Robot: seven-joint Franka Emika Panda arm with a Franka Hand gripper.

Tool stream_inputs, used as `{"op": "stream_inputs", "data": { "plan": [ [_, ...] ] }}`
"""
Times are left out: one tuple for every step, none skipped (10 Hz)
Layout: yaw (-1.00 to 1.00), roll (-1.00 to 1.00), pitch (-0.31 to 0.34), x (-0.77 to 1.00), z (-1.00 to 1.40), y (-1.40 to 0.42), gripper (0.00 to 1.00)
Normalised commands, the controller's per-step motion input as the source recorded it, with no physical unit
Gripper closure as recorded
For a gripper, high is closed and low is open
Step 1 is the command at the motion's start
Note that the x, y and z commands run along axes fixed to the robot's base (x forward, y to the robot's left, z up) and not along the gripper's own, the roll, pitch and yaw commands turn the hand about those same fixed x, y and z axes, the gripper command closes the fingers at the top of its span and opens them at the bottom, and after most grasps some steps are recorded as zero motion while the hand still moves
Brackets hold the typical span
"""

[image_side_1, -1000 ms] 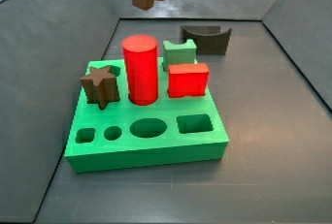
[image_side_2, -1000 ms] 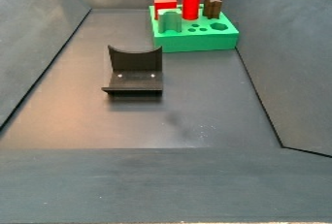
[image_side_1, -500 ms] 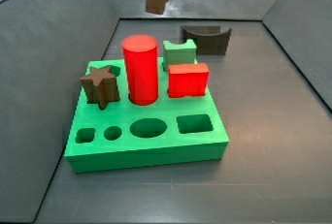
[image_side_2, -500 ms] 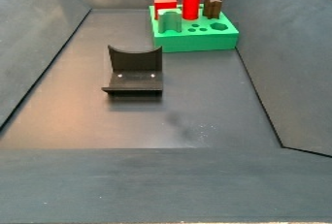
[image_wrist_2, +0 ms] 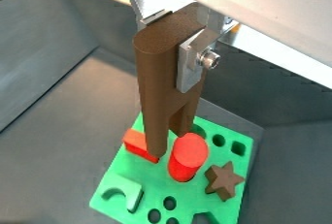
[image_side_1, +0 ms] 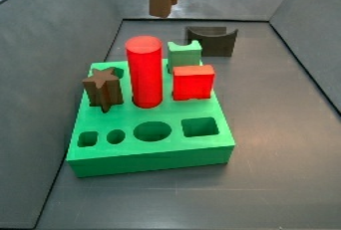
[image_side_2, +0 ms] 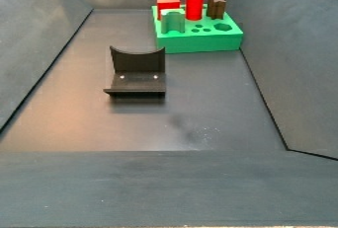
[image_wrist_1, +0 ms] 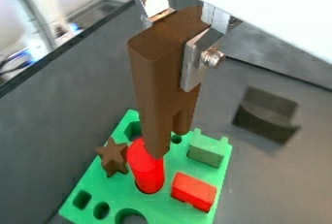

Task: Pick up the square-circle object. Move up. Rotate the square-circle object. Place the square-circle object on the fixture. Regrasp the square-circle object. Move to above the board. Insert the square-circle object.
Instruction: Insert the square-circle object.

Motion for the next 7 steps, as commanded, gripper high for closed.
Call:
{"op": "stream_inputs", "data": {
  "plan": [
    [-0.97,0.0,0.0,0.01,0.0,-0.16,1.0],
    [-0.97,0.0,-0.01,0.01,0.0,-0.18,1.0],
    [-0.95,-0.03,-0.059,0.0,-0.08,-0.2,1.0],
    [-0.92,-0.06,-0.119,0.0,-0.15,-0.21,1.0],
    [-0.93,-0.06,-0.134,0.0,-0.16,-0.2,1.0],
    [-0.92,-0.08,-0.174,0.0,-0.22,-0.19,1.0],
    [-0.92,-0.08,-0.187,0.0,-0.23,-0.18,1.0]
  ]
}}
